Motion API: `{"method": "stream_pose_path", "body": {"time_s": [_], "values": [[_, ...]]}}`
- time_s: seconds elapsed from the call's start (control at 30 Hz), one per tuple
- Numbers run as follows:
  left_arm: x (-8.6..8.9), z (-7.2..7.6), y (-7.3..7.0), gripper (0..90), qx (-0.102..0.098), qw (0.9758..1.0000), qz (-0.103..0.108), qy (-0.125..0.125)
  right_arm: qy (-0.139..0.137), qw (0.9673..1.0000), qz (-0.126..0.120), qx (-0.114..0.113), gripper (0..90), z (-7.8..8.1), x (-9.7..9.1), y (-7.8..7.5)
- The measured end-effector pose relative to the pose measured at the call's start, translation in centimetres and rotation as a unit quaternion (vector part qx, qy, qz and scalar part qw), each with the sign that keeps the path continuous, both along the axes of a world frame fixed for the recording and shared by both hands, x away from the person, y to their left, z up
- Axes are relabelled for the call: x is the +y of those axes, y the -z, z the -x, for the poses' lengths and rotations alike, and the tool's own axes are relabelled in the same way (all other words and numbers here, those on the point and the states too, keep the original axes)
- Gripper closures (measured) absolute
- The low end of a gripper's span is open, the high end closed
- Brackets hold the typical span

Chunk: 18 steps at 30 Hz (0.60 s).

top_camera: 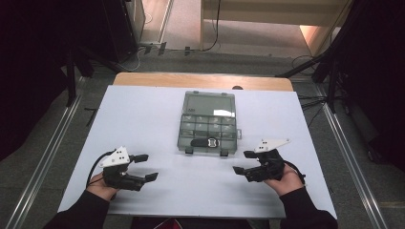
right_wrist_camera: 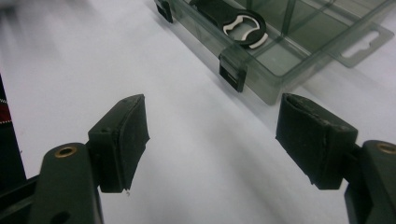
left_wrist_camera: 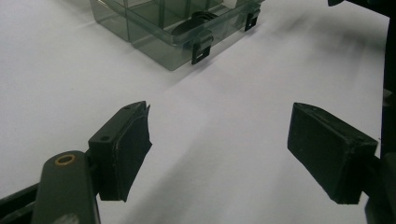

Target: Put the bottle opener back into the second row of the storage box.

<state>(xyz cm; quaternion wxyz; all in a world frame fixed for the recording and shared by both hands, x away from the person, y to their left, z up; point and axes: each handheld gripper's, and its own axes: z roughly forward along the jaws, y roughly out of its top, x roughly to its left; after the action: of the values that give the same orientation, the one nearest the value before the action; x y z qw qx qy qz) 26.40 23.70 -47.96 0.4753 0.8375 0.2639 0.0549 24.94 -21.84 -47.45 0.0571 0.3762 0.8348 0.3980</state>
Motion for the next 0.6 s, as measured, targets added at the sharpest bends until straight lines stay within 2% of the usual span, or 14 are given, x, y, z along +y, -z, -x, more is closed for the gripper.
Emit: {"method": "stream_pose_path", "body": {"time_s": [0.6], "values": [[0.1, 0.0, 0.0, 21.1, -0.001, 1.0, -0.002, 0.001, 0.028, 0.9995, 0.012, 0.011, 26.8, 2.0, -2.4, 1.2]]}}
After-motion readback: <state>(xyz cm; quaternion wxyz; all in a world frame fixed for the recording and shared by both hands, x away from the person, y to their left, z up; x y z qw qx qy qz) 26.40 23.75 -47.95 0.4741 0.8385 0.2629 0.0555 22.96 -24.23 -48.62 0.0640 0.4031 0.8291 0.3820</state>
